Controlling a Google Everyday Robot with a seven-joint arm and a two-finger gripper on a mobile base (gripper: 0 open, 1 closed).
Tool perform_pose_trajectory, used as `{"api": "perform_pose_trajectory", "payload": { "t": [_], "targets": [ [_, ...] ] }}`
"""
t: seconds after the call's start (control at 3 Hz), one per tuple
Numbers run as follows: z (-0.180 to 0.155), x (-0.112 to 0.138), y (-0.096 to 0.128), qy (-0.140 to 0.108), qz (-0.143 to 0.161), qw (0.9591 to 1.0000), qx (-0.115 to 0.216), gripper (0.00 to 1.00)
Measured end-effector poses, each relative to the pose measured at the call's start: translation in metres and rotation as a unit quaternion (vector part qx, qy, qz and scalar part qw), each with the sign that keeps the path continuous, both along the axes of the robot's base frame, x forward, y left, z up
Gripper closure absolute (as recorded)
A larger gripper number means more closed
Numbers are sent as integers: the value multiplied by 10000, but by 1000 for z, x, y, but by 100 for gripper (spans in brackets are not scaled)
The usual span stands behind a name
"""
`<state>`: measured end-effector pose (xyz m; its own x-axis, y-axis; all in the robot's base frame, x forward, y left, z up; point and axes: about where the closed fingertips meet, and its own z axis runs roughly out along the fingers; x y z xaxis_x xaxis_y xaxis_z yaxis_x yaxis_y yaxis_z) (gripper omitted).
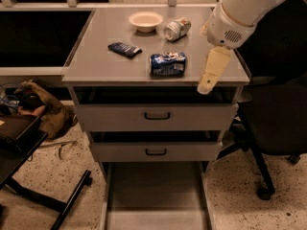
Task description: Place pepsi can into bottom drawer
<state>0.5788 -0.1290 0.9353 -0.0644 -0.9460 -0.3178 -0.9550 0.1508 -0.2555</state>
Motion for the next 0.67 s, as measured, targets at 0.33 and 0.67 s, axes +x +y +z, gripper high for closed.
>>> {"api": "perform_pose_trajectory", "payload": {
  "t": [0.33,0.67],
  "targets": [
    [0,0,0,0,0,10000,0,0],
    [-6,9,5,-129,119,9998,90,0]
  ]
}}
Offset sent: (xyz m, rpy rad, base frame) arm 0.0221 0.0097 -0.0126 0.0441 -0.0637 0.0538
